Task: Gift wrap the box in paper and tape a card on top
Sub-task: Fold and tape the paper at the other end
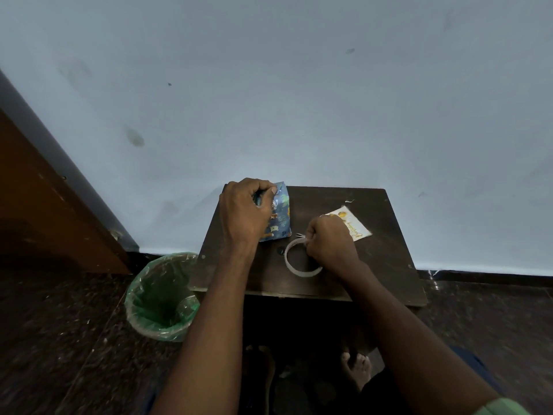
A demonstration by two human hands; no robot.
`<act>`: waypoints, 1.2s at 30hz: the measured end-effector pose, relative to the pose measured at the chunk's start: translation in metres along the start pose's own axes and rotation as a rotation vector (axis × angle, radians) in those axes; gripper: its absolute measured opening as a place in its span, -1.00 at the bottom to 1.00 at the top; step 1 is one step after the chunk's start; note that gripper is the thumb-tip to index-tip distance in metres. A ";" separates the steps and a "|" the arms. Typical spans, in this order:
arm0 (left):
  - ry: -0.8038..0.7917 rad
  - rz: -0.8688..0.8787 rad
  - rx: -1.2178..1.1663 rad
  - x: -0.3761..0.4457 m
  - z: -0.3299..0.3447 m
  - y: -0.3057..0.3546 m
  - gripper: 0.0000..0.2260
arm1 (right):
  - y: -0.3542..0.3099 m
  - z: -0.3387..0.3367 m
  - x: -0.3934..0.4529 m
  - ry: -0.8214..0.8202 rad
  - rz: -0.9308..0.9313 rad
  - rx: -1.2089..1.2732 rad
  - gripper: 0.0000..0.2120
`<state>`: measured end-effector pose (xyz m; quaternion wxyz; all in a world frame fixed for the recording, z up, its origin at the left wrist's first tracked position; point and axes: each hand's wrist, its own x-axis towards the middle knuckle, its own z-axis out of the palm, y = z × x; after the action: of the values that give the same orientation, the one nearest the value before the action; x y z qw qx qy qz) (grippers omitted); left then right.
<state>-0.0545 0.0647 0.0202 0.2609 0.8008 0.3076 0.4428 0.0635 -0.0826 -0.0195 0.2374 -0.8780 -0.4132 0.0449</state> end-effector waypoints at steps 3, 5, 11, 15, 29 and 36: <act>-0.014 0.017 0.004 -0.001 -0.001 -0.002 -0.91 | 0.002 -0.007 0.003 0.034 -0.004 0.095 -0.81; -0.023 0.034 0.017 0.002 -0.003 -0.004 -0.90 | 0.002 -0.017 0.006 0.031 -0.015 0.218 -0.80; -0.049 0.080 0.055 0.008 -0.007 -0.004 -0.89 | 0.015 -0.036 0.011 0.066 0.111 0.641 -0.86; -0.072 0.173 0.034 0.007 -0.007 -0.001 -0.87 | 0.016 -0.043 0.012 -0.043 0.060 0.893 -0.87; -0.373 -0.012 -0.367 0.013 -0.016 0.005 -0.74 | -0.028 -0.035 0.014 0.406 -0.343 0.715 -0.76; -0.407 -0.077 -0.497 0.016 -0.017 0.006 -0.94 | -0.031 -0.032 0.012 0.349 -0.286 0.771 -0.78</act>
<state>-0.0612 0.0750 0.0416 0.5209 0.7726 0.1617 0.3248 0.0582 -0.0692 0.0244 0.6173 -0.6538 -0.4373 0.0134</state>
